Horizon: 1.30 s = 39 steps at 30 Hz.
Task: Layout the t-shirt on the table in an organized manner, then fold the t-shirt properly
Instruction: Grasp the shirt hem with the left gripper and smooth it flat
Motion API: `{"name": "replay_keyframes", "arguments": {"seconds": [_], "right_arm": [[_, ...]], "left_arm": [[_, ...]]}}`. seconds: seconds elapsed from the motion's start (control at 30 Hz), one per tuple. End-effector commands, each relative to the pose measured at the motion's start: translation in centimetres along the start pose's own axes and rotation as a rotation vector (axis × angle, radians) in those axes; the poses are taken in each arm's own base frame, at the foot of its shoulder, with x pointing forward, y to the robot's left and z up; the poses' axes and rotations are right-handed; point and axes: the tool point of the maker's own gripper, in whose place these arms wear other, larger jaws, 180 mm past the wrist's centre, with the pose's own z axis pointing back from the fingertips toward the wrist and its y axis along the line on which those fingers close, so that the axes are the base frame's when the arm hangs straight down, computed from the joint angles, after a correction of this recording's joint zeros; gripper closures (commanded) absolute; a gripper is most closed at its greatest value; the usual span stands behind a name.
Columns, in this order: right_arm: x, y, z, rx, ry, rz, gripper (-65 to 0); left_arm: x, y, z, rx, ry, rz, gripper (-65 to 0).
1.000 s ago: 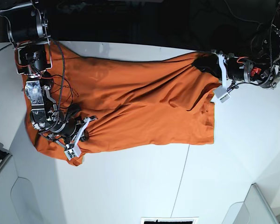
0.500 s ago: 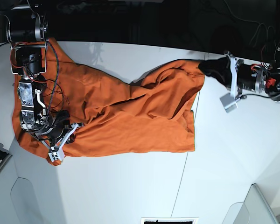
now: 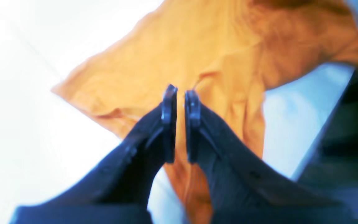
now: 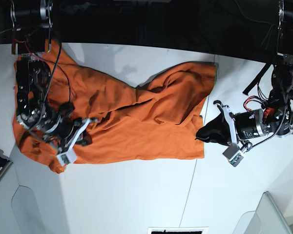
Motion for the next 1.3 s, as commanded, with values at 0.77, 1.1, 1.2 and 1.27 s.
{"name": "replay_keyframes", "arguments": {"seconds": [0.77,1.1,1.2,1.27], "right_arm": [[-11.8,4.0,6.8,0.031,0.117,-0.001,0.0],[-16.3,2.3,9.7,0.006,0.204,-0.02,0.0],[-15.8,1.6,10.2,0.011,0.181,-0.033,0.0],[-15.3,1.1,10.4,0.001,0.162,-0.048,0.0]], "left_arm": [[-4.1,5.4,-9.0,0.109,0.098,0.107,-5.8],[-2.2,10.0,-6.7,0.276,0.112,0.026,-5.8],[-0.9,11.0,-6.0,0.297,0.099,0.006,-5.8],[0.0,11.6,-5.5,0.31,0.089,-0.005,-5.8]]}}
